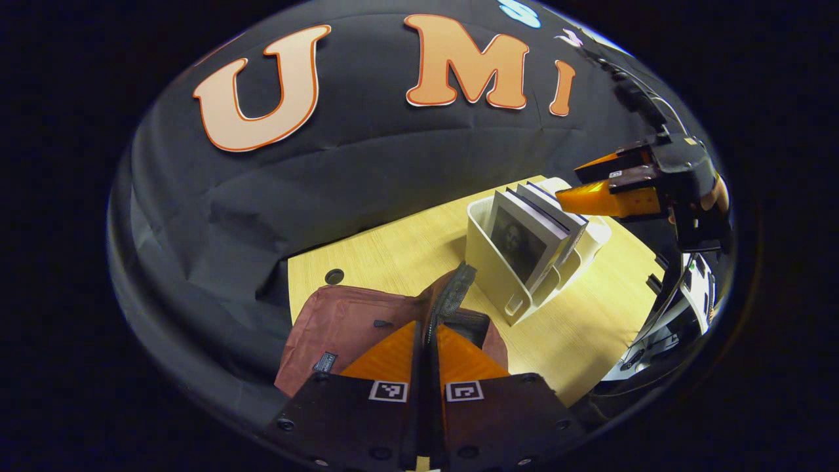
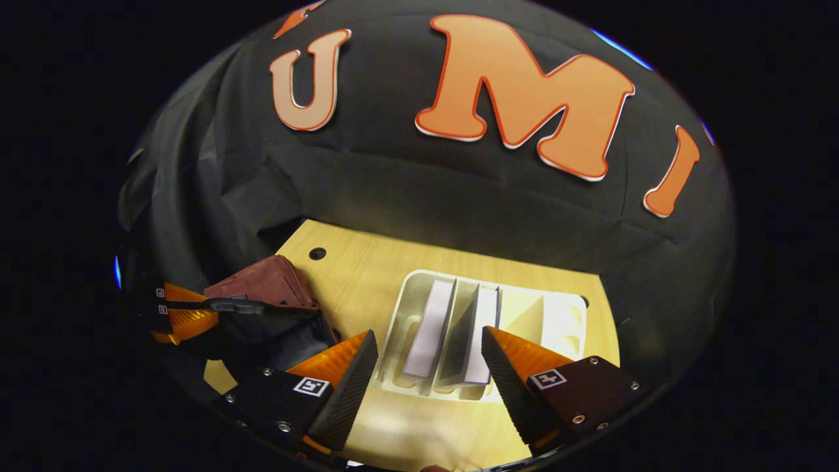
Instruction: Open the schoolbag, grab two books from the bookshelf and put them into the schoolbag.
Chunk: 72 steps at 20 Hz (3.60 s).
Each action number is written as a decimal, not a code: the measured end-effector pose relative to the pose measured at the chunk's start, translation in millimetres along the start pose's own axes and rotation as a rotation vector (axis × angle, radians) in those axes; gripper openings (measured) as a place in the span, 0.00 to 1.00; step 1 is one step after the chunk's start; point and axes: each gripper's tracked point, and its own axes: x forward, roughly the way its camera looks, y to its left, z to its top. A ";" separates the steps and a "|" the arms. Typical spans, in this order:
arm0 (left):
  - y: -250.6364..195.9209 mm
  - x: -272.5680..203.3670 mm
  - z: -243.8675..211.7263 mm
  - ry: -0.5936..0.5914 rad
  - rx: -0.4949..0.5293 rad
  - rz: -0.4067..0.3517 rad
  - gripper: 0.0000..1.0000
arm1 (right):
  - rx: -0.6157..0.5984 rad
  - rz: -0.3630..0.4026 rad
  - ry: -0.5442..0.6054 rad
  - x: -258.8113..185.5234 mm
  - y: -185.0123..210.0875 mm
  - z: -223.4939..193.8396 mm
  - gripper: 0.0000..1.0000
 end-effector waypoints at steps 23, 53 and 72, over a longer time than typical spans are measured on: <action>26.9 5.9 -17.8 -0.017 -0.019 -0.084 0.07 | 0.164 -0.091 0.629 110.1 -8.5 -42.8 0.76; 35.2 6.9 -17.5 0.015 -0.019 -0.033 0.07 | 0.383 0.196 0.340 -97.1 16.2 -1.3 0.33; 37.7 -16.8 -2.9 0.057 -0.069 0.009 0.07 | 0.674 0.539 0.314 -36.7 144.7 -121.1 0.31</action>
